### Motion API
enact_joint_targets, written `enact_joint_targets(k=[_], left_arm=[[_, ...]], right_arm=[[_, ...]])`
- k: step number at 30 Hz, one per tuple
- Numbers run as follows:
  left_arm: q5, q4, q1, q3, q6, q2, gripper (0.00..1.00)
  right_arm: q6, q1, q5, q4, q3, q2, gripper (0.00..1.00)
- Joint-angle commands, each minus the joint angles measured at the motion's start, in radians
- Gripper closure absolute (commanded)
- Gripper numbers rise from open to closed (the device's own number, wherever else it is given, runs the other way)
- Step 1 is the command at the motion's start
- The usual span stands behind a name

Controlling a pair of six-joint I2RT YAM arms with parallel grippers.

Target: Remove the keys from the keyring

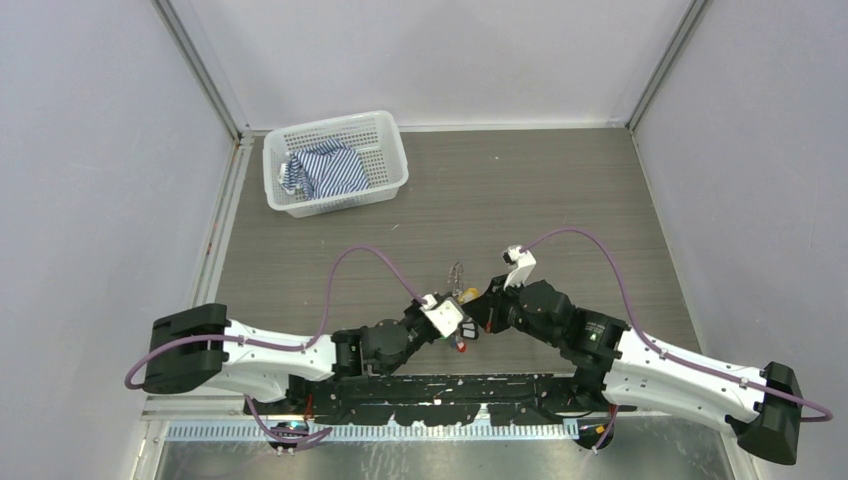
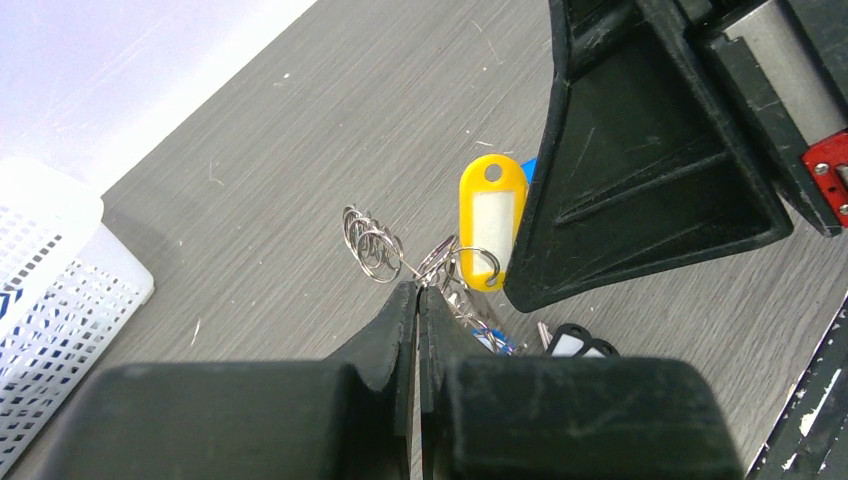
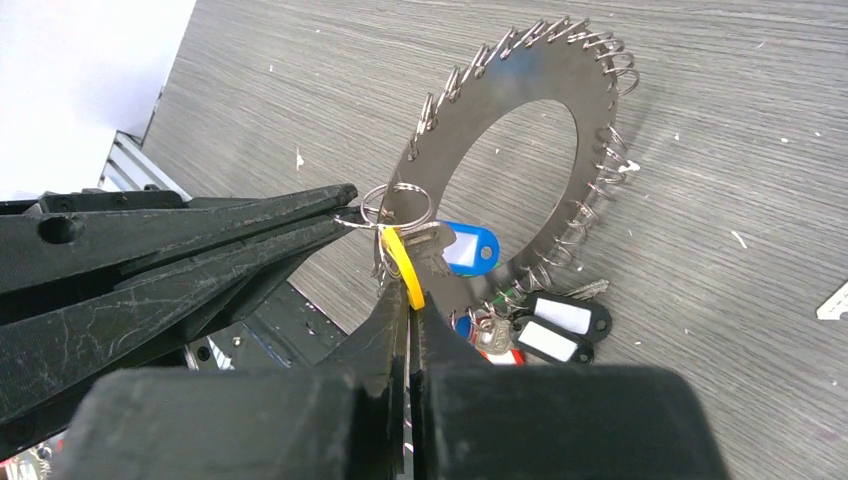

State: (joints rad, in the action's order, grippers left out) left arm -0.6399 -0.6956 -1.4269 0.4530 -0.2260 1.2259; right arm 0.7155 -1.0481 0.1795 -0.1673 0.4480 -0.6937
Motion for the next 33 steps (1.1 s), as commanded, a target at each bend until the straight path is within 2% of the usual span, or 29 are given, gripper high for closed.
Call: enact_joint_targets(k=[1, 14, 15, 17, 18, 20, 23, 26, 28, 33], left_arm=[[-0.029, -0.163, -0.007, 0.007, -0.004, -0.002, 1.0], [0.01, -0.058, -0.008, -0.028, 0.023, -0.06, 1.0], [0.005, -0.068, -0.008, -0.033, 0.017, -0.057, 1.0], [0.005, -0.093, -0.009, -0.039, -0.002, -0.048, 1.0], [0.002, -0.112, -0.008, -0.04, -0.01, -0.042, 1.0], [0.013, -0.15, -0.008, -0.046, -0.023, -0.03, 1.0], [0.009, -0.164, -0.008, -0.042, -0.03, -0.018, 1.0], [0.004, -0.168, -0.008, -0.044, -0.033, -0.033, 1.0], [-0.007, -0.146, -0.008, -0.036, -0.033, -0.047, 1.0], [-0.021, -0.108, -0.005, -0.022, -0.014, -0.069, 1.0]], right_arm=[[-0.03, -0.007, 0.048, -0.034, 0.033, -0.007, 0.99], [-0.007, -0.006, 0.106, -0.048, 0.029, -0.033, 0.99], [-0.009, -0.007, 0.11, -0.05, 0.03, -0.03, 0.96], [-0.018, -0.007, 0.11, -0.06, 0.035, -0.022, 0.8], [-0.024, -0.006, 0.112, -0.065, 0.038, -0.015, 0.7], [-0.031, -0.007, 0.122, -0.068, 0.038, 0.011, 0.57], [-0.051, -0.007, 0.154, -0.071, 0.028, 0.048, 0.47], [-0.085, -0.006, 0.171, -0.001, -0.016, 0.093, 0.47], [-0.107, -0.006, 0.173, 0.073, -0.068, 0.118, 0.53], [-0.183, -0.006, 0.162, 0.388, -0.204, 0.125, 0.56]])
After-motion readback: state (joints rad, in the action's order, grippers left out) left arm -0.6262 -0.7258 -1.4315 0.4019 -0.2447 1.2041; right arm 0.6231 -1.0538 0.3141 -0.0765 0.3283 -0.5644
